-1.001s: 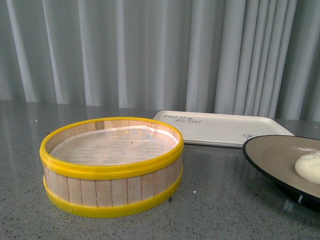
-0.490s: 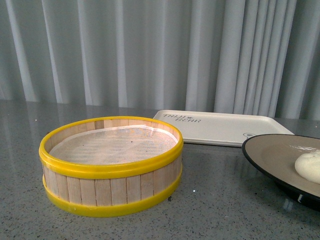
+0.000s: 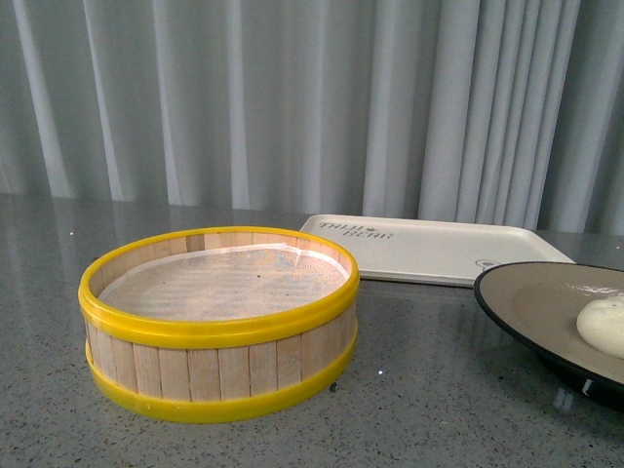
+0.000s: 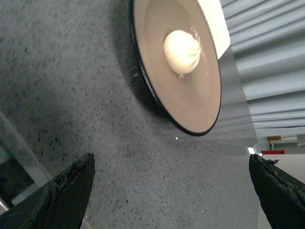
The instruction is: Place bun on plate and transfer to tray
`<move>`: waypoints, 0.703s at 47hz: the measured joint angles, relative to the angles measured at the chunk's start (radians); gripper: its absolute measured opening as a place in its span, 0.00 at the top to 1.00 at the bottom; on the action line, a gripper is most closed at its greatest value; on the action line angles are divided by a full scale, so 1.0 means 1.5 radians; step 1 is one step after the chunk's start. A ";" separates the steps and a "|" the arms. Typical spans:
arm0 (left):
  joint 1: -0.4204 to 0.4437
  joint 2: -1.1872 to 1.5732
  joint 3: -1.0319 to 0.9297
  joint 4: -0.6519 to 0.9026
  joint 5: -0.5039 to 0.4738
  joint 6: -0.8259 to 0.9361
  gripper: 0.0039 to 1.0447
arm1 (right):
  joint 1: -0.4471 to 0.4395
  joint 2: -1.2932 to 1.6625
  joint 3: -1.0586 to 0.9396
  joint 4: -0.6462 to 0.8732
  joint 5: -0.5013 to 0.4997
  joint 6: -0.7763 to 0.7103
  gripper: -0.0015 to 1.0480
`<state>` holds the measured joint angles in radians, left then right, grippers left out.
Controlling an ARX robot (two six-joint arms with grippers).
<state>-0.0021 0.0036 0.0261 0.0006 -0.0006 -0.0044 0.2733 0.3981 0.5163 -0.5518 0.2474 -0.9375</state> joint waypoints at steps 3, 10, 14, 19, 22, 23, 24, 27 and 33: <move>0.000 0.000 0.000 0.000 0.000 0.000 0.06 | -0.046 0.004 0.006 -0.020 -0.044 -0.057 0.08; 0.000 0.000 0.000 0.000 0.000 0.000 0.06 | -0.178 0.056 0.016 0.004 -0.180 -0.170 0.08; 0.000 0.000 0.000 0.000 0.000 0.000 0.06 | -0.237 0.124 0.016 0.079 -0.234 -0.234 0.08; 0.000 0.000 0.000 0.000 0.000 0.000 0.06 | -0.253 0.198 0.016 0.128 -0.257 -0.289 0.08; 0.000 0.000 0.000 0.000 0.000 0.000 0.06 | -0.249 0.235 0.018 0.160 -0.257 -0.302 0.08; 0.000 0.000 0.000 0.000 0.000 0.000 0.06 | -0.245 0.247 0.019 0.166 -0.259 -0.303 0.08; 0.000 0.000 0.000 0.000 0.000 0.000 0.06 | -0.241 0.254 0.019 0.169 -0.259 -0.303 0.08; 0.000 0.000 0.000 0.000 0.000 0.000 0.06 | -0.226 0.277 0.020 0.191 -0.259 -0.306 0.08; 0.000 0.000 0.000 0.000 0.000 0.000 0.06 | -0.208 0.314 0.021 0.234 -0.256 -0.312 0.08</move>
<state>-0.0021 0.0036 0.0261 0.0006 -0.0006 -0.0044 -0.0383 0.8696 0.5476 -0.2001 -0.1360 -1.4048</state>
